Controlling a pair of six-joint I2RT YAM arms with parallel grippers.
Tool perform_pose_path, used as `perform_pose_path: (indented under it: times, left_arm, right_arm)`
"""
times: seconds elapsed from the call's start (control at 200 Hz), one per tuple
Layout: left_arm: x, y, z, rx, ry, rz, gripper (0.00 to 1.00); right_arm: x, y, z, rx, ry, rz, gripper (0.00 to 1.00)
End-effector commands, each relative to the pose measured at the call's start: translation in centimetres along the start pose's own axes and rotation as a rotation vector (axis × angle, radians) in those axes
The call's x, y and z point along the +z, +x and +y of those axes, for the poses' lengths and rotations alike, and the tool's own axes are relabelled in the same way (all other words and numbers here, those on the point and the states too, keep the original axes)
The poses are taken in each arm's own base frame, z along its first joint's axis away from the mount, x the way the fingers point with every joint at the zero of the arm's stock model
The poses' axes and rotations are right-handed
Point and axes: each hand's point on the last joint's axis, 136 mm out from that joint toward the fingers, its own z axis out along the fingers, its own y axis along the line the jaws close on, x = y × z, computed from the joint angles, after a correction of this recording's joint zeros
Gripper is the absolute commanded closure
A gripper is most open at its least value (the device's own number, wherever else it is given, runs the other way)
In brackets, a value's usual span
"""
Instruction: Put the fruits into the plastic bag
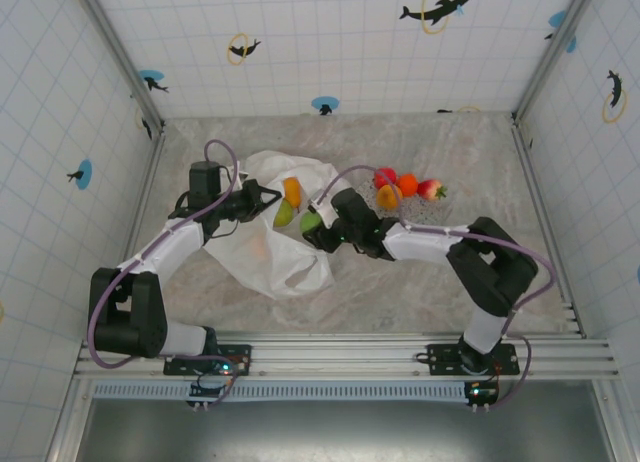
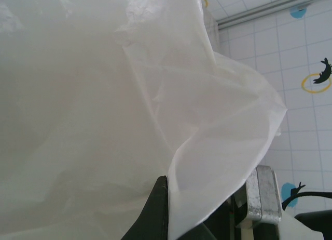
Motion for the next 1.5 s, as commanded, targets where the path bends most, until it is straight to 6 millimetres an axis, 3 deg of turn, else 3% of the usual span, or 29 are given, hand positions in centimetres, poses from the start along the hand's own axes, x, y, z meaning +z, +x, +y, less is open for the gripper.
perform_pose_path:
  times: [0.0, 0.395, 0.736, 1.026, 1.166, 1.496]
  left_arm:
    - [-0.1, -0.1, 0.0, 0.003, 0.006, -0.001, 1.00]
    - [-0.1, -0.1, -0.1, 0.001, 0.016, -0.002, 1.00]
    - [-0.1, -0.1, -0.2, -0.002, 0.019, 0.002, 1.00]
    - [-0.1, -0.1, 0.0, -0.007, 0.016, 0.002, 1.00]
    - [-0.1, 0.0, -0.1, -0.003, 0.018, 0.002, 1.00]
    - [-0.1, 0.0, -0.1, -0.003, 0.017, 0.001, 1.00]
  right_arm:
    - [1.7, -3.6, 0.9, 0.039, -0.040, -0.121, 0.36]
    - [6.1, -8.7, -3.5, 0.274, 0.153, -0.319, 0.33]
    - [7.9, -9.4, -6.2, 0.359, 0.258, -0.396, 0.27]
    - [9.7, -9.1, -6.0, 0.371, 0.229, -0.372, 0.23]
    - [9.5, -8.6, -6.2, 0.357, 0.229, -0.340, 0.17]
    - [6.8, -8.7, -6.5, 0.334, 0.198, -0.328, 0.06]
